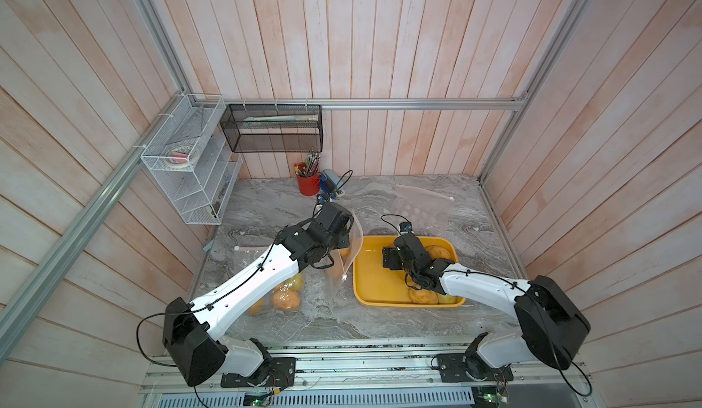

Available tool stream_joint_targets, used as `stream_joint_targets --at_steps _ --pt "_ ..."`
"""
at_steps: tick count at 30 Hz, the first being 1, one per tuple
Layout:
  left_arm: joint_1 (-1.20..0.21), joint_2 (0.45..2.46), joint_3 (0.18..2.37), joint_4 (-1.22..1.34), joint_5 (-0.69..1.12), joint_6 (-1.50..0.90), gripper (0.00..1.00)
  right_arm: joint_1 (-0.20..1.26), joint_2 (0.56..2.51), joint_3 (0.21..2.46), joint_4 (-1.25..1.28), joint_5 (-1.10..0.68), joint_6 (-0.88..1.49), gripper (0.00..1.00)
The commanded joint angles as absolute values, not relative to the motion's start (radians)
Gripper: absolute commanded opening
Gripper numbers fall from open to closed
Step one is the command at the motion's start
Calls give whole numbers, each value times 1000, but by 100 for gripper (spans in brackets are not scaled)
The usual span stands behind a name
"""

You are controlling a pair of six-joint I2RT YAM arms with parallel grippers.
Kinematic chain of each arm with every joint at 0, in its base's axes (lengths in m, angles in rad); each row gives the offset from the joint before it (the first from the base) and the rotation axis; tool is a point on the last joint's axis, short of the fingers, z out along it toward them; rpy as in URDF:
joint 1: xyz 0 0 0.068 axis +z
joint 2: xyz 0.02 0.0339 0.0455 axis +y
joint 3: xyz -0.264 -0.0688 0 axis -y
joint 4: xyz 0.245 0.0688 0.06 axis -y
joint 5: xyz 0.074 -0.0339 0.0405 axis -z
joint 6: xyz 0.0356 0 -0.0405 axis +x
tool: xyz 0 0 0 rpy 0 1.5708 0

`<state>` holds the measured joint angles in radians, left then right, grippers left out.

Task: Put the potatoes into a zipper bag and zip it
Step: Pick up the potato from the basket.

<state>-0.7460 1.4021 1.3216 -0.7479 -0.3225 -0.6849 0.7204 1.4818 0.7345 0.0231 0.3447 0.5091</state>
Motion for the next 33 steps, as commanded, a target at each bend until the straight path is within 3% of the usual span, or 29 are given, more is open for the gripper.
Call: stream_joint_targets --at_steps 1,16,33 --pt "-739 1385 1304 -751 -337 -693 0 709 1524 762 -17 396 541 86" --pt "-738 1407 1302 -736 -316 -689 0 701 1595 785 24 280 516 77" --pt "-738 1407 1302 -734 -315 -689 0 699 1410 734 68 164 529 47"
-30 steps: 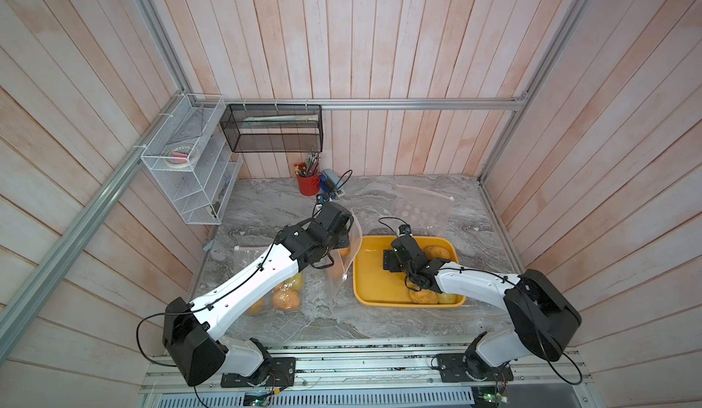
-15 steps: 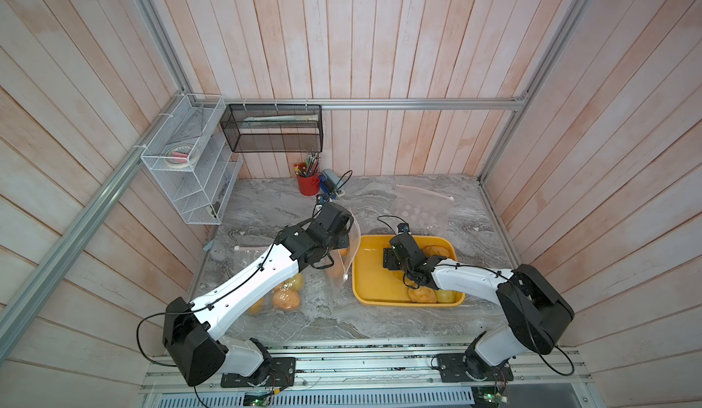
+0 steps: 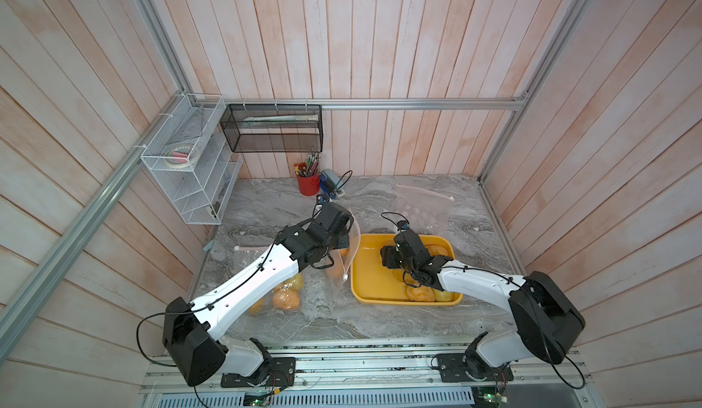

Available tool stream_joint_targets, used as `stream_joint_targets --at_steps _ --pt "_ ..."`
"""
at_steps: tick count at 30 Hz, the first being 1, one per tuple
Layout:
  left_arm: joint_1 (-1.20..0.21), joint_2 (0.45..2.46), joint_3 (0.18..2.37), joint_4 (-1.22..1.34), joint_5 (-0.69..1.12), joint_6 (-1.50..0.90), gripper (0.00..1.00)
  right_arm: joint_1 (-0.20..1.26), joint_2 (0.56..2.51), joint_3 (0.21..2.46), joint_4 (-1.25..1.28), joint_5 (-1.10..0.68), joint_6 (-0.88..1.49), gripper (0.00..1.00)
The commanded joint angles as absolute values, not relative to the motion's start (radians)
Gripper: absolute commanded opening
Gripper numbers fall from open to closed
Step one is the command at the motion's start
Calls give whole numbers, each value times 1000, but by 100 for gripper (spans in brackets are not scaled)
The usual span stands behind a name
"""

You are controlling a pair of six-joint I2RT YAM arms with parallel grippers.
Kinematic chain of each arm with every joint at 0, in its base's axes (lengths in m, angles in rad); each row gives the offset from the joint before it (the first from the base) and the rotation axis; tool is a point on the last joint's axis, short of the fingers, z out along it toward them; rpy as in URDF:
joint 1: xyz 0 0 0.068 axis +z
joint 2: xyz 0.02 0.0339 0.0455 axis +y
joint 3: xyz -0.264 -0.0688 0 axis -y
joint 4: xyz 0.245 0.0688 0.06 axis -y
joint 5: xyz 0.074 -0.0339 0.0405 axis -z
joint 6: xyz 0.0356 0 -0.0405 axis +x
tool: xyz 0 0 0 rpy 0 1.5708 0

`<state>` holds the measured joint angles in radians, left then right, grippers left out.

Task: Put the potatoes into a zipper bag and zip it
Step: Pick up the potato from the basket, then place the potato into the zipper food storage bag.

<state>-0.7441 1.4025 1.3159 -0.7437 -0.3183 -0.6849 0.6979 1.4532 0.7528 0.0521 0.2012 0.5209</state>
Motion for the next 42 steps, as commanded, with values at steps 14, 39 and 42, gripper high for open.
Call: stream_joint_targets --at_steps 14,39,42 --pt "-738 1406 1299 -730 -306 -686 0 739 1149 629 118 123 551 41" --pt "-738 1469 1301 -681 -207 -646 0 837 1095 782 217 -25 443 37" --pt "-737 1462 1298 -683 -213 -647 0 837 1148 833 231 -56 416 37"
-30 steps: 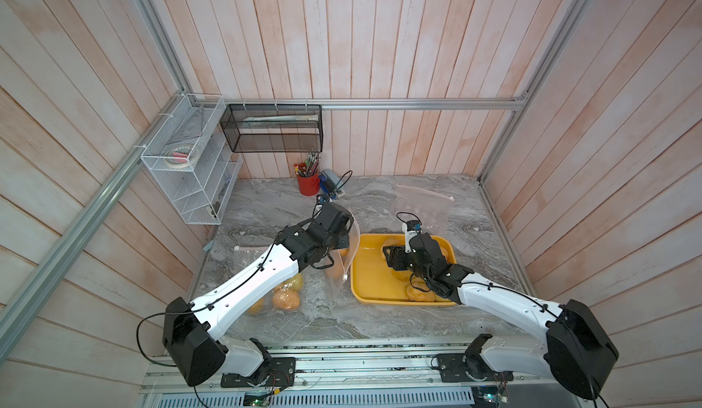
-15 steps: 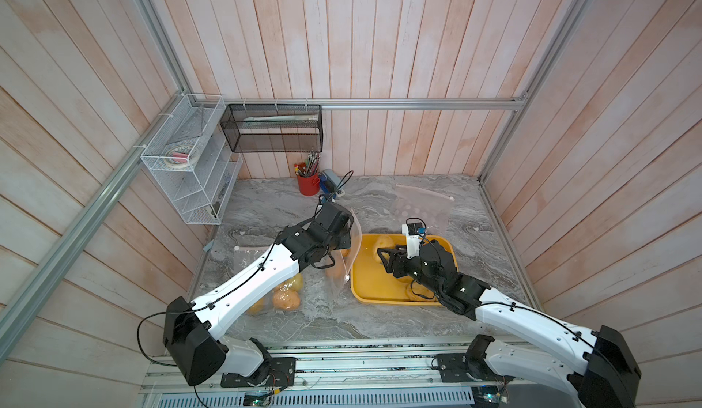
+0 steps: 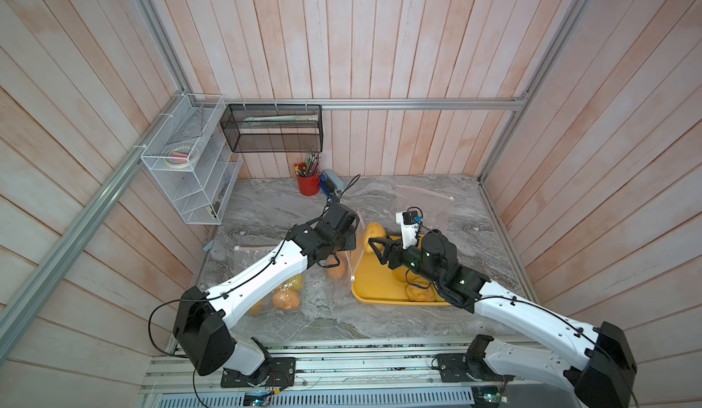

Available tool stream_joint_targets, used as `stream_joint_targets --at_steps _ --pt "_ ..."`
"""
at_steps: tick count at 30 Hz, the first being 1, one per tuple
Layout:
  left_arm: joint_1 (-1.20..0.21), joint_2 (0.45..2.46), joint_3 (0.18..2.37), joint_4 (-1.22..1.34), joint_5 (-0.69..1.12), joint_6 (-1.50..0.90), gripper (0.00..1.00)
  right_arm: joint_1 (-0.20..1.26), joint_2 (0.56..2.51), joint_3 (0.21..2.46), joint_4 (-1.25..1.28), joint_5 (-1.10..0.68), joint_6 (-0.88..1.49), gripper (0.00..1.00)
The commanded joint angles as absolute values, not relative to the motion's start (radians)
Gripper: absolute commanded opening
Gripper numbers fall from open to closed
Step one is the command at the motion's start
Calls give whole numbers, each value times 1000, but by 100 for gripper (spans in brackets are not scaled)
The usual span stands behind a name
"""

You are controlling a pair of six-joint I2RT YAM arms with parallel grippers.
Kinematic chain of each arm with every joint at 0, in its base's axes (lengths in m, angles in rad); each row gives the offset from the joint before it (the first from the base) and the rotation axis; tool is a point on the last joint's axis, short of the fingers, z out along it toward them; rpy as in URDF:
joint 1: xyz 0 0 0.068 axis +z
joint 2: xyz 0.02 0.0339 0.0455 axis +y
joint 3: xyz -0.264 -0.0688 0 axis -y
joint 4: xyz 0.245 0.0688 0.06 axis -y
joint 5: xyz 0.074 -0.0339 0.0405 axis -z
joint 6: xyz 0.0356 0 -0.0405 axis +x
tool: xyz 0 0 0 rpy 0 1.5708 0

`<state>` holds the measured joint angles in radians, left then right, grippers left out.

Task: Put the potatoes into a zipper bag and zip it
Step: Place the potato into the zipper food storage bag.

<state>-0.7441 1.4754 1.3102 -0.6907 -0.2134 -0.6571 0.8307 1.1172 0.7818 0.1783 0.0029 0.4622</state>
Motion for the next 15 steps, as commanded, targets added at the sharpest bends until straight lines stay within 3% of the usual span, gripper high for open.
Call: stream_joint_targets --at_steps 1,15 --pt "-737 1460 1298 -681 -216 -648 0 837 1163 845 238 -65 410 37" --pt "-738 1429 1296 -696 -239 -652 0 841 1365 875 273 -88 418 34"
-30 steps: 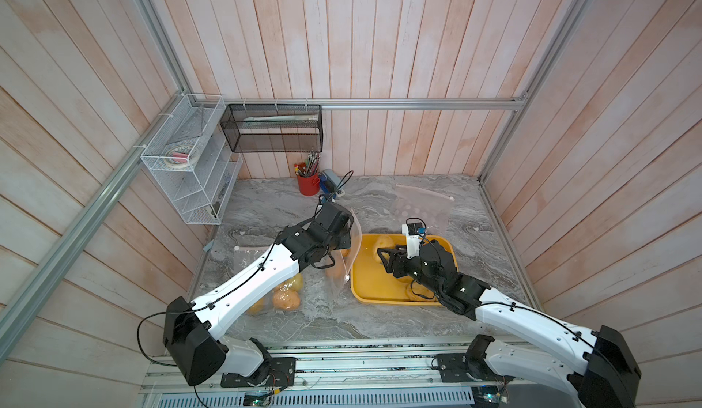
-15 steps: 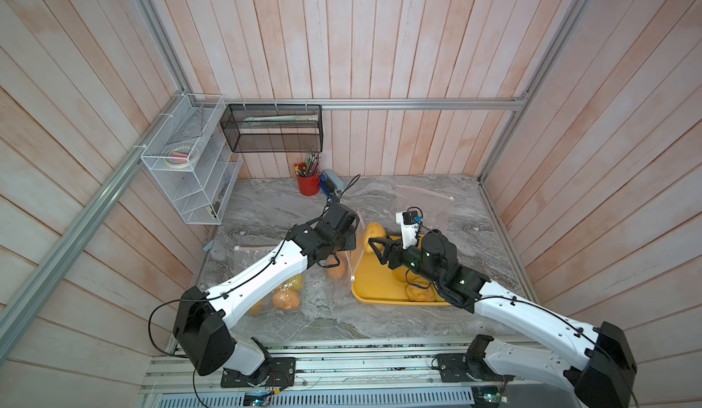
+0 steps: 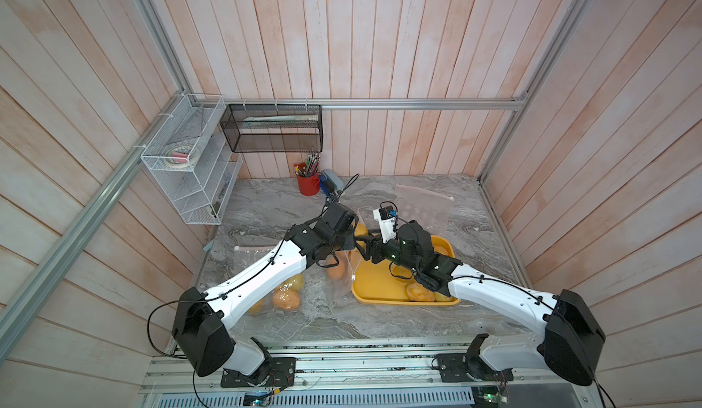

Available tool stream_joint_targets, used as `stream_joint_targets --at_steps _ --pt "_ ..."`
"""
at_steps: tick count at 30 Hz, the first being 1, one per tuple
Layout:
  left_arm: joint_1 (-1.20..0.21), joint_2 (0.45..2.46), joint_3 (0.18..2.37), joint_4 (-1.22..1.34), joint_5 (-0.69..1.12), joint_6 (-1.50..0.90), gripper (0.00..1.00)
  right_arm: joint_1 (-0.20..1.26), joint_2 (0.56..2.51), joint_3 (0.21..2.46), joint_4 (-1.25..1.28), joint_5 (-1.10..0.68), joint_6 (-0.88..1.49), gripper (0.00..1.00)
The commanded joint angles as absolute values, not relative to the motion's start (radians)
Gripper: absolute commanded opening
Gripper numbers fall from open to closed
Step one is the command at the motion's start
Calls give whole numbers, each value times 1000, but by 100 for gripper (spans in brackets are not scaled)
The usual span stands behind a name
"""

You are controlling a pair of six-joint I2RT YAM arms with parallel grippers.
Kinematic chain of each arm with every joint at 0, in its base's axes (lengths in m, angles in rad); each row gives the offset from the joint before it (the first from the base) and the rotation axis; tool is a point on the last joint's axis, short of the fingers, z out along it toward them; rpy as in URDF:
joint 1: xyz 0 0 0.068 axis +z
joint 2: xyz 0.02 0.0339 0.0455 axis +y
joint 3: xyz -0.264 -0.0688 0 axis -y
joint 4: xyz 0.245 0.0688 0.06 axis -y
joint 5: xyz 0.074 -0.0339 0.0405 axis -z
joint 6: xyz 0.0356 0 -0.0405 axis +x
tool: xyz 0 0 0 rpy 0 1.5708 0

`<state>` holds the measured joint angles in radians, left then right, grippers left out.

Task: Put the potatoes into a zipper bag and zip it
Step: Place the potato into the zipper food storage bag.

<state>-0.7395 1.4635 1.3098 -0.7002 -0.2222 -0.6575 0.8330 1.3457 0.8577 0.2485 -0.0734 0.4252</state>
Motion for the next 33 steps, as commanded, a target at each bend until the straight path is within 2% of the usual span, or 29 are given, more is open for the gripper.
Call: stream_joint_targets --at_steps 1,14,22,33 --pt "-738 1424 1296 -695 -239 -652 0 842 1373 876 267 -79 417 34" --pt "-738 1387 1296 -712 -269 -652 0 901 1474 925 124 114 392 35" --pt "-738 1378 1295 -718 -281 -657 0 919 1488 924 96 182 377 52" --pt "-737 1382 1295 -719 -282 -660 0 930 1370 860 130 142 383 82"
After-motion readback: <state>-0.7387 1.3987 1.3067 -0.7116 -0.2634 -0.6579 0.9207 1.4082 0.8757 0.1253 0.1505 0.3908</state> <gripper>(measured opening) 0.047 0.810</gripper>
